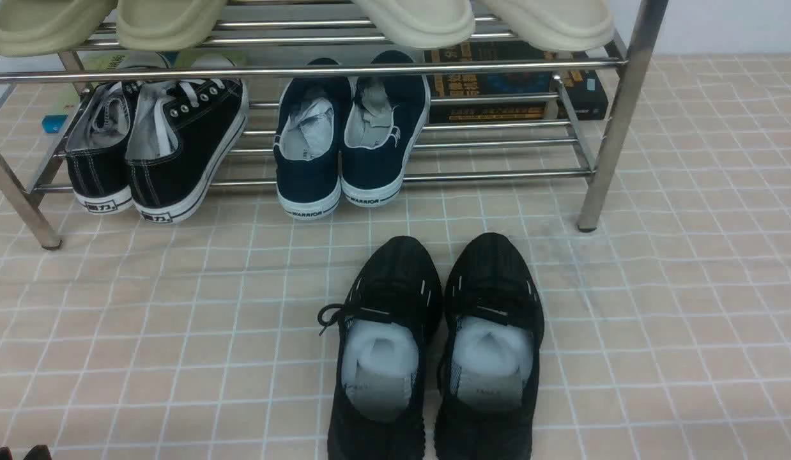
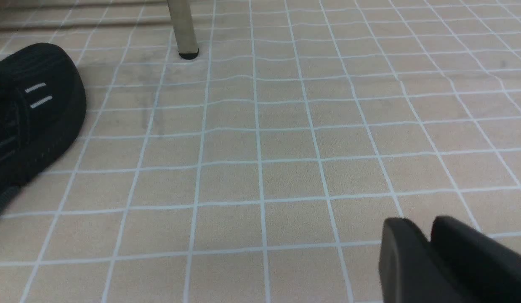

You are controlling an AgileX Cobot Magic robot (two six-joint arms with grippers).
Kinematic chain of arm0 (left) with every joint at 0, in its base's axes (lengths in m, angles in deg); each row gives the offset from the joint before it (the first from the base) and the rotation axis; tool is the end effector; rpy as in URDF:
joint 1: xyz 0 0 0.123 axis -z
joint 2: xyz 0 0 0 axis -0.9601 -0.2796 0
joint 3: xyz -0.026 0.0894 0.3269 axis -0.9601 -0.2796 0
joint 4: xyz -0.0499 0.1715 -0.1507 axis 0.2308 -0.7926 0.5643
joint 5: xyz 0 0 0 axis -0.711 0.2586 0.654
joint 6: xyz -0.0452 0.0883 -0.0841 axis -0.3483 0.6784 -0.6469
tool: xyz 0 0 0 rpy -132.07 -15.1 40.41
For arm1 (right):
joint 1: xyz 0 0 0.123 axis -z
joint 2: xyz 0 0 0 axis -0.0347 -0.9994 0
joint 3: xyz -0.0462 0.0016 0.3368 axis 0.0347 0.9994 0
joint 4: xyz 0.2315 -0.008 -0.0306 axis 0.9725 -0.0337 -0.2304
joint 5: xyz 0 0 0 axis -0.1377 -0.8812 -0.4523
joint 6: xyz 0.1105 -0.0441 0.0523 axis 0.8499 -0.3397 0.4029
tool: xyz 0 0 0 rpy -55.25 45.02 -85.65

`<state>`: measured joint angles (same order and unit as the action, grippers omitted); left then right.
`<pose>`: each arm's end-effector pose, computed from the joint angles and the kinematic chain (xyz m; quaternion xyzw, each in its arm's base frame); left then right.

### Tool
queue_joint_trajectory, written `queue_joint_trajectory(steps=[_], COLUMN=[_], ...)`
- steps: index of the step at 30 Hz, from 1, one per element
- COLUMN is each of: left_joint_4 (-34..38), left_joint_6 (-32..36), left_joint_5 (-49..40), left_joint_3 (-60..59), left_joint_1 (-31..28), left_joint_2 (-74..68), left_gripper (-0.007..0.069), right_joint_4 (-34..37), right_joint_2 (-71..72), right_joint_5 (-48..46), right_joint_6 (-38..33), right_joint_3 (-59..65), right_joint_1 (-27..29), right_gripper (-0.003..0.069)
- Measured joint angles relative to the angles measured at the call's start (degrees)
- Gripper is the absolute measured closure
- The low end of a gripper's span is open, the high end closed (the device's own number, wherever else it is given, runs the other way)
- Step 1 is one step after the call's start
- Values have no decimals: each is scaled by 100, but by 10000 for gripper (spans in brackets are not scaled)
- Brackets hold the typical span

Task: Take the shoes off the shelf from the light coffee tablecloth by hand.
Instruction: 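Grasp the leftmost shoe on the bottom shelf of the shoe rack with the left gripper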

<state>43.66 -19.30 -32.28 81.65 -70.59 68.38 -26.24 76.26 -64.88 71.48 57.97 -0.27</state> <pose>0.0162 0.0066 0.1598 0.0041 0.8044 0.0051 0.5940 0.0149 0.0009 0.1613 0.0361 0.8086 0.0147 0.5871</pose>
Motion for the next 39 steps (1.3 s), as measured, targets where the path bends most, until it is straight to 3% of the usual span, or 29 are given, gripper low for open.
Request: queue_joint_trajectory(steps=[39], left_joint_4=[0], left_joint_6=[0], left_joint_5=[0], left_joint_3=[0], left_joint_1=[0], left_joint_2=[0], left_gripper=[385], right_joint_4=[0], right_joint_2=[0], right_joint_5=[5], right_joint_6=[0], right_joint_3=[0], right_joint_1=[0], right_gripper=[512])
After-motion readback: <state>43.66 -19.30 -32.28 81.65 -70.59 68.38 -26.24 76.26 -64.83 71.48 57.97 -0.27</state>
